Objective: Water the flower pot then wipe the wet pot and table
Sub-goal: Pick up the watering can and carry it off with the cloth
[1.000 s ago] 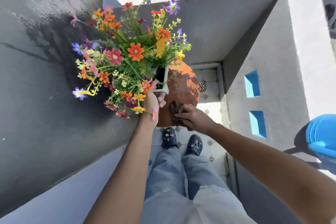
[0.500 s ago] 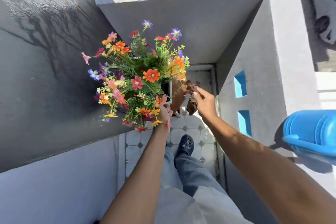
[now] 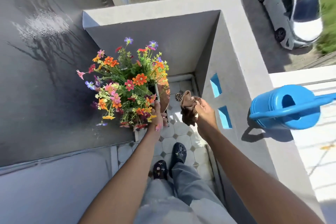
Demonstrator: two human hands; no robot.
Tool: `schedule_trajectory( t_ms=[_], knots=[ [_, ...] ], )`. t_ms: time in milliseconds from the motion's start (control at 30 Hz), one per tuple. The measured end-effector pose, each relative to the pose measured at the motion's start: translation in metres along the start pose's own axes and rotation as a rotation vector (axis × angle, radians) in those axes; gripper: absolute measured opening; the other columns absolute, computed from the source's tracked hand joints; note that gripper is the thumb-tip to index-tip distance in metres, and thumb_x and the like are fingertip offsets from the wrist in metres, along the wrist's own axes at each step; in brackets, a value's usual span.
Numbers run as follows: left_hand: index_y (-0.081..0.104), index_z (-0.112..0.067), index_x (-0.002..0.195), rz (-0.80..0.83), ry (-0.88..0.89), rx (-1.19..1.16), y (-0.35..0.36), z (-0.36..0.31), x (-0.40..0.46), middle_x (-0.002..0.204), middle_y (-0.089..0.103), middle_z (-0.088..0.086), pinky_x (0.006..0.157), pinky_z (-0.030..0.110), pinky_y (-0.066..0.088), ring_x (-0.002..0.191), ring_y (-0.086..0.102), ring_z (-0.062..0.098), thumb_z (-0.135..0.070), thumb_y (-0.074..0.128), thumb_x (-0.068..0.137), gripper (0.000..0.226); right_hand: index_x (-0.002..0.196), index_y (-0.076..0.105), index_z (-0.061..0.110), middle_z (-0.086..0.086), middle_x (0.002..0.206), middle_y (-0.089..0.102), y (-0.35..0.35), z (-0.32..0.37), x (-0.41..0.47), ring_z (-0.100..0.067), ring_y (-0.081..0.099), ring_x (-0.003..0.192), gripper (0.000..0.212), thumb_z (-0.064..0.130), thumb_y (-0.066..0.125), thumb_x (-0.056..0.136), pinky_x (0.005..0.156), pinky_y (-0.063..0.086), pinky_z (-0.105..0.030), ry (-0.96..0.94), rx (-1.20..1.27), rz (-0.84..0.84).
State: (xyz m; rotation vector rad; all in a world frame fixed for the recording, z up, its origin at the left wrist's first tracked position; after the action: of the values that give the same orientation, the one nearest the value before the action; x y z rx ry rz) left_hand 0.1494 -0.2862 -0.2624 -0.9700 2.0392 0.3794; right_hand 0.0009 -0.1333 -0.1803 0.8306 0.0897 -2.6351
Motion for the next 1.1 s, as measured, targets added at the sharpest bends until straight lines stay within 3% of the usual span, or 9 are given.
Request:
schedule_trajectory(
  t_ms=[100, 167, 267, 400, 567, 700, 833, 933, 1100],
  knots=[
    [0.054, -0.013, 0.074, 0.153, 0.105, 0.229, 0.026, -0.026, -0.053, 0.053, 0.052, -0.002, 0.050, 0.025, 0.037, 0.046, 0.043, 0.015, -0.053, 0.045, 0.093, 0.045, 0.122, 0.063, 0.012, -0.007, 0.108, 0.073, -0.013, 0.022, -0.027, -0.020, 0.069, 0.098, 0.025, 0.015, 0.049, 0.102, 0.081, 0.058, -0.032, -0.017, 0.070, -0.057],
    [0.058, -0.012, 0.078, 0.199, 0.101, 0.294, 0.036, -0.032, -0.077, 0.061, 0.055, 0.003, 0.047, 0.025, 0.034, 0.048, 0.043, 0.015, -0.035, 0.048, 0.096, 0.031, 0.129, 0.059, 0.010, -0.009, 0.117, 0.071, -0.026, 0.038, -0.049, -0.021, 0.068, 0.106, 0.030, 0.019, 0.052, 0.101, 0.083, 0.058, -0.028, -0.035, 0.150, -0.088],
    [0.061, -0.012, 0.093, 0.249, 0.200, 0.360, 0.050, -0.048, -0.101, 0.072, 0.061, 0.005, 0.049, 0.027, 0.035, 0.052, 0.047, 0.017, -0.032, 0.049, 0.095, 0.024, 0.124, 0.058, 0.004, -0.018, 0.104, 0.067, -0.046, 0.073, -0.090, -0.017, 0.067, 0.092, 0.027, 0.018, 0.050, 0.103, 0.082, 0.056, -0.026, -0.146, 0.222, -0.078],
    [0.064, -0.022, 0.091, 0.338, 0.450, 0.466, 0.086, -0.092, -0.162, 0.087, 0.068, 0.005, 0.063, 0.032, 0.042, 0.070, 0.054, 0.021, -0.041, 0.047, 0.092, 0.026, 0.108, 0.058, 0.005, -0.005, 0.086, 0.063, -0.072, 0.113, -0.143, -0.014, 0.065, 0.079, 0.016, 0.014, 0.046, 0.103, 0.081, 0.056, -0.033, -0.252, 0.405, -0.065],
    [0.069, -0.015, 0.083, 0.414, 0.645, 0.528, 0.139, -0.138, -0.238, 0.078, 0.070, 0.001, 0.065, 0.031, 0.046, 0.067, 0.059, 0.016, -0.035, 0.053, 0.087, 0.026, 0.083, 0.060, 0.020, 0.003, 0.071, 0.062, -0.114, 0.149, -0.193, -0.012, 0.061, 0.058, 0.027, 0.020, 0.042, 0.102, 0.062, 0.048, -0.027, -0.206, 0.666, -0.094],
    [0.068, -0.008, 0.083, 0.627, 0.407, 0.307, 0.206, -0.131, -0.275, 0.054, 0.061, -0.003, 0.043, 0.019, 0.034, 0.043, 0.047, 0.010, -0.025, 0.056, 0.089, 0.021, 0.107, 0.064, 0.016, -0.006, 0.093, 0.069, -0.174, 0.171, -0.231, -0.019, 0.068, 0.082, 0.029, 0.007, 0.037, 0.105, 0.078, 0.057, -0.033, -0.436, 0.610, -0.279],
    [0.059, -0.011, 0.079, 0.765, 0.032, 0.059, 0.281, -0.091, -0.300, 0.048, 0.053, -0.001, 0.036, 0.017, 0.027, 0.034, 0.038, 0.008, -0.032, 0.052, 0.094, 0.026, 0.103, 0.065, 0.017, -0.006, 0.086, 0.071, -0.226, 0.186, -0.252, -0.017, 0.069, 0.077, 0.035, 0.004, 0.033, 0.104, 0.073, 0.058, -0.031, -0.501, 0.618, -0.397],
    [0.051, -0.015, 0.078, 0.797, -0.148, -0.178, 0.328, -0.071, -0.301, 0.060, 0.054, 0.000, 0.036, 0.017, 0.031, 0.037, 0.039, 0.008, -0.041, 0.052, 0.094, 0.031, 0.107, 0.065, 0.016, -0.008, 0.086, 0.067, -0.259, 0.188, -0.258, -0.018, 0.064, 0.076, 0.034, 0.005, 0.033, 0.105, 0.073, 0.054, -0.032, -0.499, 0.617, -0.439],
    [0.055, -0.013, 0.091, 0.689, -0.128, -0.294, 0.368, -0.067, -0.283, 0.084, 0.055, 0.000, 0.038, 0.016, 0.036, 0.049, 0.042, 0.007, -0.046, 0.049, 0.095, 0.033, 0.116, 0.060, 0.010, -0.011, 0.087, 0.062, -0.295, 0.198, -0.254, -0.018, 0.059, 0.070, 0.031, 0.005, 0.033, 0.104, 0.065, 0.050, -0.029, -0.501, 0.632, -0.441]
  ],
)
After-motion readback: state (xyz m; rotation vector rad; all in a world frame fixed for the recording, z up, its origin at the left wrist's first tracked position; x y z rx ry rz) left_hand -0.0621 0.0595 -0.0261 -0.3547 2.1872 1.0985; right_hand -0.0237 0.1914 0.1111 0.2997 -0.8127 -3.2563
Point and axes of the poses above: each hand's wrist, its own x-axis towards the middle knuckle, its own y-axis out of the palm, z = x × y, the point moved 10 cm from there along x, towards the middle knuckle
